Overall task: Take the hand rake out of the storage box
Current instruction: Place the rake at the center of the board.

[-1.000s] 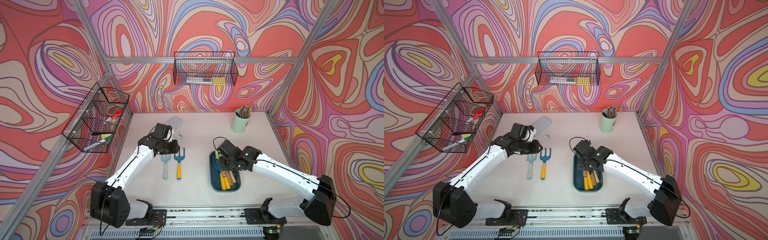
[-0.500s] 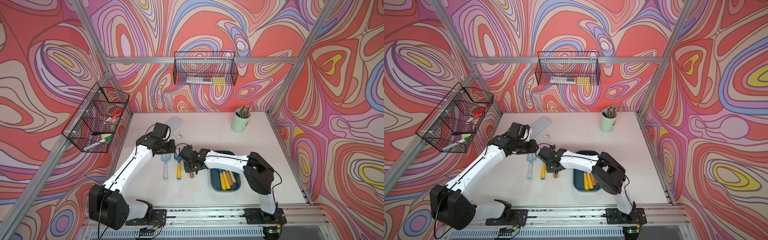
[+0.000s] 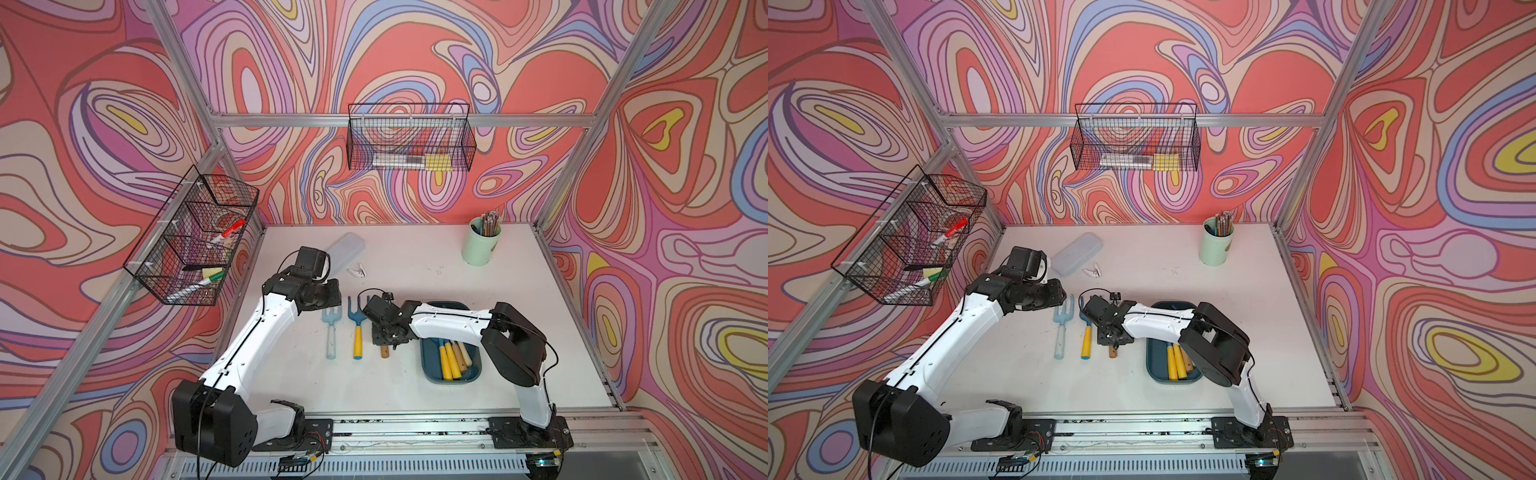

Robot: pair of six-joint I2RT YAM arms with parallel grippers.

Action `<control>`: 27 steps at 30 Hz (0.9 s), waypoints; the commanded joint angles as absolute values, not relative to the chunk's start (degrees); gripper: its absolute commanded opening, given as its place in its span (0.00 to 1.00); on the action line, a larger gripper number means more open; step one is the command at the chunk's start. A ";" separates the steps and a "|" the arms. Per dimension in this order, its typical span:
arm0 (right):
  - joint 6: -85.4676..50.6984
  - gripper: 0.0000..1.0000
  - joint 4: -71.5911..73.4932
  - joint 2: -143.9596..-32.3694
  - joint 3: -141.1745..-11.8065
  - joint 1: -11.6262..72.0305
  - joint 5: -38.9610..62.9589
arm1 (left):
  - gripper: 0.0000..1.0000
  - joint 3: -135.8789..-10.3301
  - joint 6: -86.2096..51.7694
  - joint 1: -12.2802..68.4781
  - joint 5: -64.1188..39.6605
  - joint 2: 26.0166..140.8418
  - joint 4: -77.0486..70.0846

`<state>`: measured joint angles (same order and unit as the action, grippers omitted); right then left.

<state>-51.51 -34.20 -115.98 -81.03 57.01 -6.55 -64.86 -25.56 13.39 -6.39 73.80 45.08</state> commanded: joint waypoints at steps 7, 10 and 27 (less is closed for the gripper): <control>-56.10 0.00 -35.62 -115.78 -80.36 54.72 -3.13 | 0.44 -64.44 -26.41 13.10 -7.87 73.22 45.26; -55.80 0.00 -36.43 -116.84 -81.64 54.45 -3.25 | 0.44 -64.29 -26.38 13.10 -8.17 72.97 45.09; -52.03 0.00 -39.29 -122.04 -85.17 53.98 0.71 | 0.44 -65.17 -25.88 12.92 -7.58 73.30 45.08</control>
